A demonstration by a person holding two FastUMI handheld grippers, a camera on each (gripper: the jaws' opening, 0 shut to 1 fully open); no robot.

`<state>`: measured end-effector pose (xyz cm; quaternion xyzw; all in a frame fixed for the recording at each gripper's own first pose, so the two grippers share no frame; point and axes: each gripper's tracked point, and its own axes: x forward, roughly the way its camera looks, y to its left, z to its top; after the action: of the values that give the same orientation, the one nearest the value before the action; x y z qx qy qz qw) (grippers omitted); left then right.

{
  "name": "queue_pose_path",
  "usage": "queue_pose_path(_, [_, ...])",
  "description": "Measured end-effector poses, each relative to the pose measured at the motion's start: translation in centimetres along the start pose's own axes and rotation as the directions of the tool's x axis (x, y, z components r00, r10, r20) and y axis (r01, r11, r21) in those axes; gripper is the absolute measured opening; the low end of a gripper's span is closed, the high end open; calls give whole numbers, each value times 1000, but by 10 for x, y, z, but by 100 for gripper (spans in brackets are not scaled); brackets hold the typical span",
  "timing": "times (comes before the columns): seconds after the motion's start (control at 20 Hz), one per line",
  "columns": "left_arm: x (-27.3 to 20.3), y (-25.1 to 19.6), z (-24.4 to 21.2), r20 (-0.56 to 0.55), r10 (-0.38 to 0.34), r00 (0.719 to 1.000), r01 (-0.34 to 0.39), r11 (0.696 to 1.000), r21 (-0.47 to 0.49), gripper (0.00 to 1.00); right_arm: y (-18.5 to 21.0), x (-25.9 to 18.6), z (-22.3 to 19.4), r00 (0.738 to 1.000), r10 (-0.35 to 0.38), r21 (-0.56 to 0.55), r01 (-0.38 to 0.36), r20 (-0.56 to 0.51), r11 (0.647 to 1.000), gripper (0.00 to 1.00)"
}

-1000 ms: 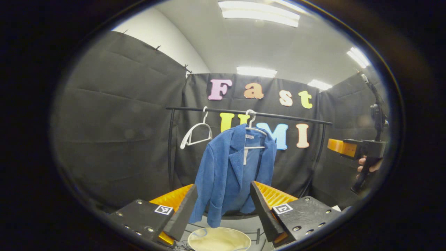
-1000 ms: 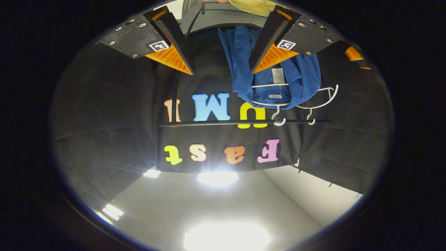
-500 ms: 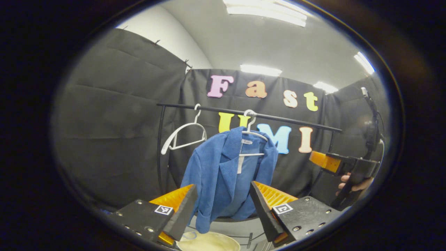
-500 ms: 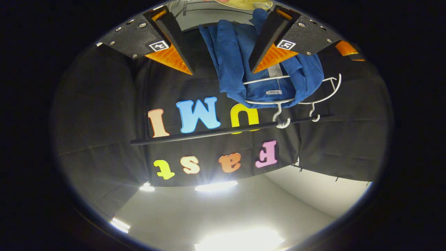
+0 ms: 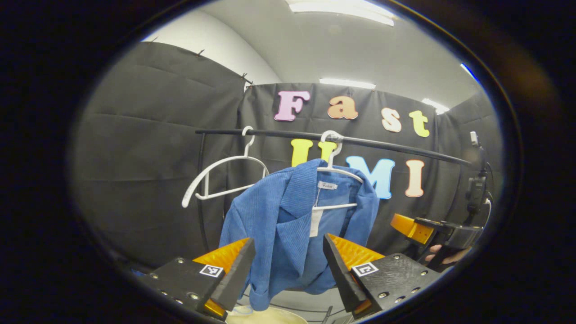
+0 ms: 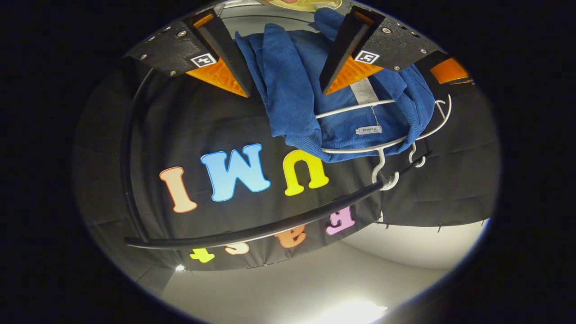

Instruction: Grasp the clothes on the hanger with both hands and then place them into the laundry hamper below.

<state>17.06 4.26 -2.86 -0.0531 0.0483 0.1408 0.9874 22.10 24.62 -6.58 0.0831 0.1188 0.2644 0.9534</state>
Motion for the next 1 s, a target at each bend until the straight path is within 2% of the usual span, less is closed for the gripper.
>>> queue_pose_path(0.15, [36, -15, -8, -2, 15, 1000, -15, 1000, -8, 87, -1, 28, -10, 999, 30, 15, -29, -28, 999, 95])
queue_pose_path(0.4, [84, -24, -17, -9, 85, 996, -85, 996, 22, 87, 0, 71, -18, 996, 68, 48, -65, -60, 997, 95])
queue_pose_path(0.45, [91, -24, -18, -12, 93, 996, -92, 995, 23, 87, 1, 77, -17, 995, 75, 55, -72, -59, 996, 91])
queue_pose_path(0.5, [97, -25, -19, -15, 102, 995, -102, 994, 25, 87, 3, 83, -19, 995, 83, 60, -79, -60, 995, 95])
queue_pose_path(0.85, [128, -12, -27, -14, 208, 978, -207, 978, 41, 87, 10, 117, -42, 984, 119, 68, -111, -130, 991, 95])
queue_pose_path(1.0, [137, -11, -26, -1, 218, 976, -217, 975, 39, 87, 13, 129, -45, 983, 121, 39, -117, -138, 992, 95])
